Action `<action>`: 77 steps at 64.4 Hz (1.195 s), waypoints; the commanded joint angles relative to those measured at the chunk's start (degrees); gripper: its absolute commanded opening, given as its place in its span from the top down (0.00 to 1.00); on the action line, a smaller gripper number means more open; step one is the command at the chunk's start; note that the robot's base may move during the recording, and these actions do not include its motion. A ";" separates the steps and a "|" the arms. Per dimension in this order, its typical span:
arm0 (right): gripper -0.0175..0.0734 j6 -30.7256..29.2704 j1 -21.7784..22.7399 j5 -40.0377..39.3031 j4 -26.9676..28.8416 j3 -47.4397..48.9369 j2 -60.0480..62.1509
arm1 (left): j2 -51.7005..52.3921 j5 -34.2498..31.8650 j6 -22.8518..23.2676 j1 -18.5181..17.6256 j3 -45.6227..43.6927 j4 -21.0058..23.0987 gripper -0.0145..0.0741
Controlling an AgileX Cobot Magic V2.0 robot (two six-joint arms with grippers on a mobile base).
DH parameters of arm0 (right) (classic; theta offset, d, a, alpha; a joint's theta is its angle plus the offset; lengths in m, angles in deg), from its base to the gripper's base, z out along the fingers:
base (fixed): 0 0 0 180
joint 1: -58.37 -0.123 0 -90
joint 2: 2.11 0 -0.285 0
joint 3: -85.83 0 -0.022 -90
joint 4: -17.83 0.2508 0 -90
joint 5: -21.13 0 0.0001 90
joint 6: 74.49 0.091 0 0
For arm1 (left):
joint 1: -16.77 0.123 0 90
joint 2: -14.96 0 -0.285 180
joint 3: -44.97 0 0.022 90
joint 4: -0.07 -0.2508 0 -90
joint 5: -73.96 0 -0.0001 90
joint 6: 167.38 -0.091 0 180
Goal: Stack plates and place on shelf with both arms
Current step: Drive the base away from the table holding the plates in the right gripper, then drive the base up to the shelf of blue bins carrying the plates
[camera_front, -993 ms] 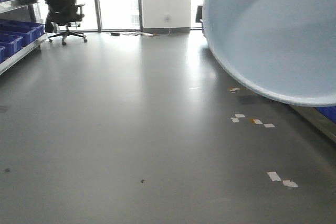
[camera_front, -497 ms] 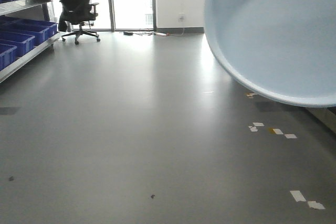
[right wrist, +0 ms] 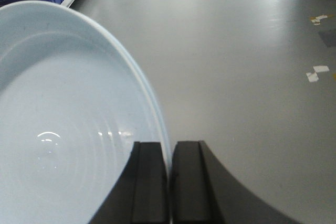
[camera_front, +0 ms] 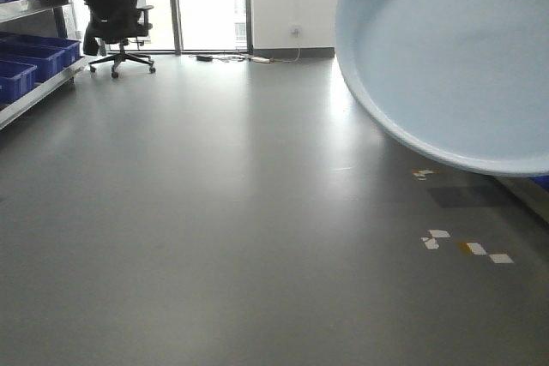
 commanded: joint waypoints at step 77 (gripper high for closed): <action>0.77 -0.17 0.43 -5.20 -0.15 1.71 0.04 | -0.61 -5.11 0.34 0.09 -2.04 0.11 0.74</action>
